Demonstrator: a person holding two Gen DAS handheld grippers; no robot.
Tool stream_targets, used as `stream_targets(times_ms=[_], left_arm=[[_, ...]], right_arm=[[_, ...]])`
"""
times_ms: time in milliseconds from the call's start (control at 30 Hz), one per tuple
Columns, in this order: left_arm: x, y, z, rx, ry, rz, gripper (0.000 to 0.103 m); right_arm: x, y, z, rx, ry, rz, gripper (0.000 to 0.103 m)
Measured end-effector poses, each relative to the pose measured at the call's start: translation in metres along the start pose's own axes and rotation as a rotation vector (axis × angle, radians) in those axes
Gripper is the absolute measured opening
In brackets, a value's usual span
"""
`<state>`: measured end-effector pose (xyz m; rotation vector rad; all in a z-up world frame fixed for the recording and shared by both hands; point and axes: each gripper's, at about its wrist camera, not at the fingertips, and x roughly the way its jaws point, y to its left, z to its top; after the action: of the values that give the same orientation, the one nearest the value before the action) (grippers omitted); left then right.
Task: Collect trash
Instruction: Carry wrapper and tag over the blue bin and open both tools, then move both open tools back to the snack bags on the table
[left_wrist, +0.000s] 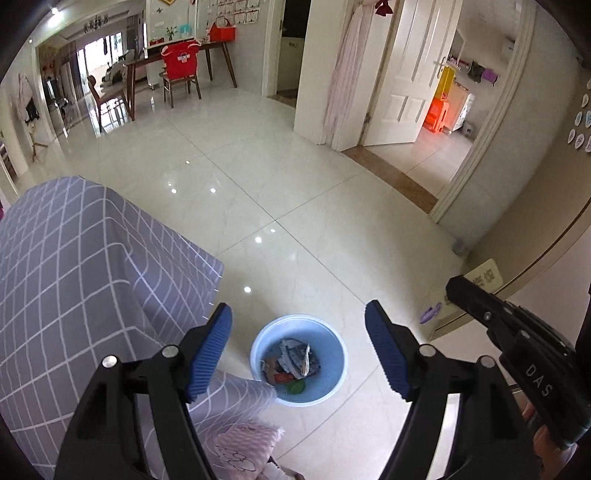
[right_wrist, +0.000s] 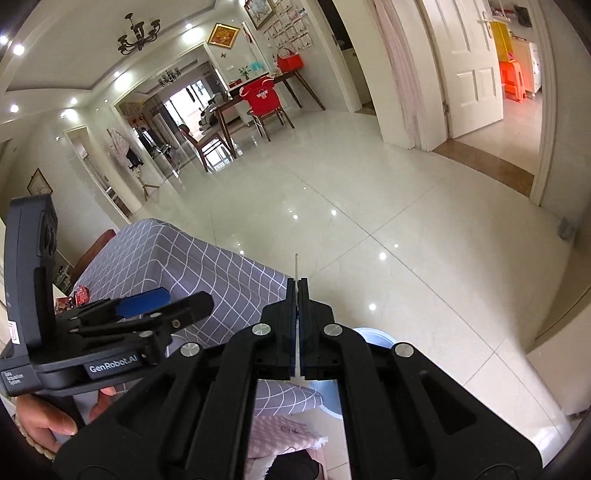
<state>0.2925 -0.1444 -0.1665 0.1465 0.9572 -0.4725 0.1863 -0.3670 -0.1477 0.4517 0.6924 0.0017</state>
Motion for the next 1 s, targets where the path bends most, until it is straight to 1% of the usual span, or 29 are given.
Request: stream_targets(times_ms=[100, 200, 533, 633, 667, 700, 733, 767, 800, 867, 933, 1000], left_arm=[[-0.003, -0.005, -0.001, 0.016, -0.004, 0.03, 0.073], [-0.008, -0.004, -0.003, 0.01, -0.006, 0.041, 0.073], [-0.019, 0.01, -0.004, -0.016, -0.031, 0.086, 0.073], [-0.023, 0.018, -0.002, -0.022, -0.04, 0.104, 0.074], [-0.024, 0.021, -0.002, -0.025, -0.041, 0.108, 0.074], [-0.026, 0.024, -0.002, -0.029, -0.042, 0.111, 0.075], [-0.027, 0.028, -0.002, -0.032, -0.042, 0.111, 0.075], [-0.028, 0.031, -0.002, -0.037, -0.042, 0.113, 0.075], [-0.029, 0.034, -0.002, -0.039, -0.042, 0.112, 0.075], [-0.032, 0.039, -0.002, -0.041, -0.043, 0.114, 0.075], [-0.037, 0.046, -0.004, -0.048, -0.049, 0.115, 0.075], [-0.043, 0.052, -0.007, -0.056, -0.056, 0.112, 0.075]], right_arm=[[0.002, -0.003, -0.004, 0.002, 0.007, 0.011, 0.001], [0.003, 0.0, -0.005, -0.001, 0.01, 0.022, 0.001], [0.008, 0.006, -0.003, 0.0, 0.009, 0.036, 0.001], [0.015, 0.006, 0.0, 0.014, 0.008, 0.041, 0.003], [0.019, 0.005, 0.0, 0.021, 0.009, 0.034, 0.005], [0.022, 0.003, -0.001, 0.026, 0.016, 0.022, 0.025], [0.024, 0.002, -0.002, 0.035, 0.02, 0.009, 0.065], [0.024, 0.001, -0.002, 0.045, 0.014, 0.001, 0.071], [0.022, 0.002, -0.003, 0.047, -0.004, -0.003, 0.071], [0.023, 0.005, -0.006, 0.034, 0.008, -0.008, 0.071], [0.023, 0.006, -0.007, 0.045, 0.023, 0.005, 0.071], [0.02, 0.011, -0.007, 0.034, 0.023, 0.007, 0.071]])
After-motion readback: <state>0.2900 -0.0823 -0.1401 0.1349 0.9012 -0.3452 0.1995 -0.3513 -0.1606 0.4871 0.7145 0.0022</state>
